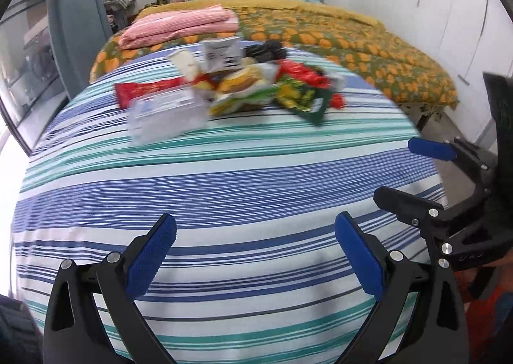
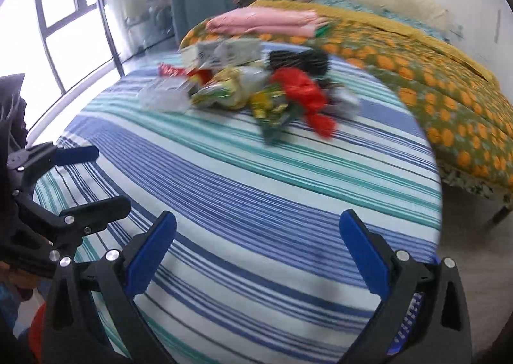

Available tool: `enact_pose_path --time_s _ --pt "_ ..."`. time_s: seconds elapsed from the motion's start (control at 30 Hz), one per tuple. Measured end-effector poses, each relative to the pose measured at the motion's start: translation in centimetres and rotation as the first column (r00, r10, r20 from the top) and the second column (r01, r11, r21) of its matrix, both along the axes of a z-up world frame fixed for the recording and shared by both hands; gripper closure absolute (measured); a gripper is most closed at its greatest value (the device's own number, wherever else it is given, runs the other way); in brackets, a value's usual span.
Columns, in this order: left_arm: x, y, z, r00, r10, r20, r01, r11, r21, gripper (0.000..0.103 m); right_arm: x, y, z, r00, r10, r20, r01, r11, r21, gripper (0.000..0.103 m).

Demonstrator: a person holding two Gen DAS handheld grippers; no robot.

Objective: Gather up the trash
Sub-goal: 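Move the left tool back to the table and grasp the clear plastic box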

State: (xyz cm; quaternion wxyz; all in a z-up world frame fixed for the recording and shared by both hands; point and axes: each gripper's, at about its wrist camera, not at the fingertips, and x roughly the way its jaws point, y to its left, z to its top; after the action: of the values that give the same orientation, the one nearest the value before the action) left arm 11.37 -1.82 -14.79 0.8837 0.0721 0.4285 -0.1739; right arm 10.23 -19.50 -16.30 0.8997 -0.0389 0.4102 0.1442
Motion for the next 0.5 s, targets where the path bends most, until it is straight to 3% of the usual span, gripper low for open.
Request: enact_pose_path --time_s 0.27,0.5 --pt "1.9 4.7 0.1 1.0 0.01 -0.018 -0.01 1.0 0.021 0.005 2.3 3.5 -2.0 0.999 0.01 -0.053 -0.012 0.999 -0.041 0.005" --pt "8.0 6.8 0.1 1.0 -0.022 0.003 0.022 0.998 0.065 0.005 2.5 3.6 -2.6 0.998 0.007 -0.064 -0.011 0.999 -0.051 0.005"
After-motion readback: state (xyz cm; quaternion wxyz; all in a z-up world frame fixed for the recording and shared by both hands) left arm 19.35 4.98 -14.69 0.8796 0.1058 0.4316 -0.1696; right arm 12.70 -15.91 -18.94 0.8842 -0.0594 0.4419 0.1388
